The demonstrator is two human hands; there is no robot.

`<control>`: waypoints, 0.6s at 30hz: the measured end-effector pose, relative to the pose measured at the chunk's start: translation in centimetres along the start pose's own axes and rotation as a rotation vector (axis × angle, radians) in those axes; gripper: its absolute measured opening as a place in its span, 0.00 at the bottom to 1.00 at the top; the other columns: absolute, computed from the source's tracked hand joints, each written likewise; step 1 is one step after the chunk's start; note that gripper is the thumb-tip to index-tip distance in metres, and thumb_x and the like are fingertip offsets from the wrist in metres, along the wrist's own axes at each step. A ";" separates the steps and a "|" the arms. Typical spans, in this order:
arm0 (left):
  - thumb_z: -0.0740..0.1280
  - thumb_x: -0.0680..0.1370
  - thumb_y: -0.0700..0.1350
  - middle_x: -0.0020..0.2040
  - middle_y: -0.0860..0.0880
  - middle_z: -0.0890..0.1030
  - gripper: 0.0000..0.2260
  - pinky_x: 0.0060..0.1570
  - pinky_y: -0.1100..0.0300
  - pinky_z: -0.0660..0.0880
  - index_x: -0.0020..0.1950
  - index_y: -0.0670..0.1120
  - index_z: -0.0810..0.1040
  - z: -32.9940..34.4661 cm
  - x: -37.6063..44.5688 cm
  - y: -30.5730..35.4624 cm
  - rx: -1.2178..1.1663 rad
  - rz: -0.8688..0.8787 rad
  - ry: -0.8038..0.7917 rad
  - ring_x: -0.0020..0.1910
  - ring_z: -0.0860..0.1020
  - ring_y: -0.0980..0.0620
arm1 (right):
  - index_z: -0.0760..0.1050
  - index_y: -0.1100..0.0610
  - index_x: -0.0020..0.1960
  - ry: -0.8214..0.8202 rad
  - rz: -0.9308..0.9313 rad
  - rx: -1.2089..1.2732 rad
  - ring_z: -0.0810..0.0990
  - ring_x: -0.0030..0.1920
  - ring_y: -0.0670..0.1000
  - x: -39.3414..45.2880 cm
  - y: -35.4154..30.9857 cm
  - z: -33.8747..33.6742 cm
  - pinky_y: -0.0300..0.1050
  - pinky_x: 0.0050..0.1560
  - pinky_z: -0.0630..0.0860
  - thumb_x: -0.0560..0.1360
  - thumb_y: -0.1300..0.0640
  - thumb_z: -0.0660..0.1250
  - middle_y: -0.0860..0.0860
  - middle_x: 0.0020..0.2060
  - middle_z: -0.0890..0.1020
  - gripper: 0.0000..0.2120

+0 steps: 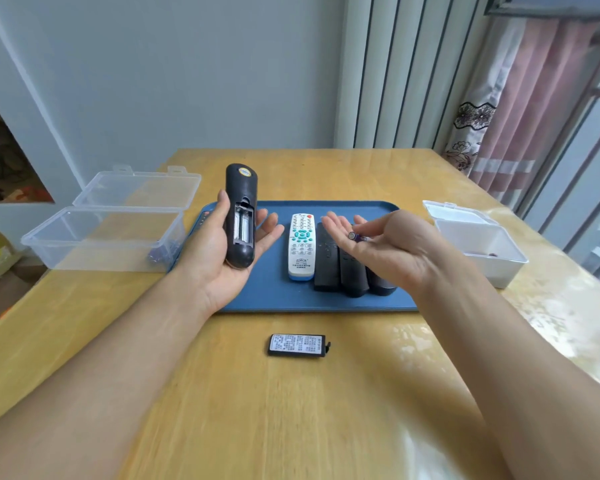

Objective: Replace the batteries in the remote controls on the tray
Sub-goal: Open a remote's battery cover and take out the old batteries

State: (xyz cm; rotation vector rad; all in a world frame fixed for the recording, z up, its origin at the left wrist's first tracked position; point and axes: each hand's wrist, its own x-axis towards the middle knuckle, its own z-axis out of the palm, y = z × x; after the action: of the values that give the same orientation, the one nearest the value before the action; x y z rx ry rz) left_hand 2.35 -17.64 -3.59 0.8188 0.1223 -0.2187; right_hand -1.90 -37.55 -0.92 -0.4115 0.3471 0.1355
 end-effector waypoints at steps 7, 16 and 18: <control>0.62 0.84 0.55 0.42 0.42 0.82 0.20 0.54 0.45 0.82 0.59 0.38 0.78 -0.1 0.2 0.1 -0.011 0.006 -0.005 0.40 0.86 0.46 | 0.70 0.70 0.63 -0.102 0.020 -0.112 0.84 0.49 0.60 0.0 0.6 0.0 0.50 0.46 0.84 0.81 0.73 0.57 0.66 0.56 0.78 0.12; 0.62 0.83 0.54 0.42 0.41 0.82 0.20 0.52 0.46 0.83 0.60 0.37 0.78 -0.1 0.2 0.3 -0.028 0.011 -0.008 0.38 0.86 0.47 | 0.72 0.59 0.62 -0.081 0.074 -0.401 0.66 0.28 0.45 0.7 1.0 -0.5 0.34 0.22 0.59 0.81 0.69 0.56 0.53 0.37 0.78 0.13; 0.62 0.83 0.55 0.42 0.41 0.82 0.20 0.52 0.46 0.83 0.58 0.37 0.78 -0.1 0.2 0.2 -0.023 0.003 -0.010 0.39 0.86 0.47 | 0.73 0.57 0.63 -0.064 0.048 -0.423 0.63 0.27 0.45 0.6 1.0 -0.5 0.34 0.20 0.56 0.82 0.67 0.56 0.52 0.35 0.75 0.14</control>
State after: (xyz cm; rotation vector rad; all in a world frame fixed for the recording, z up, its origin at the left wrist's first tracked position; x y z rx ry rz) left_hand 2.58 -17.45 -3.52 0.7949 0.1141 -0.2186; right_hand -1.65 -36.83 -1.92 -0.8153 0.2642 0.2707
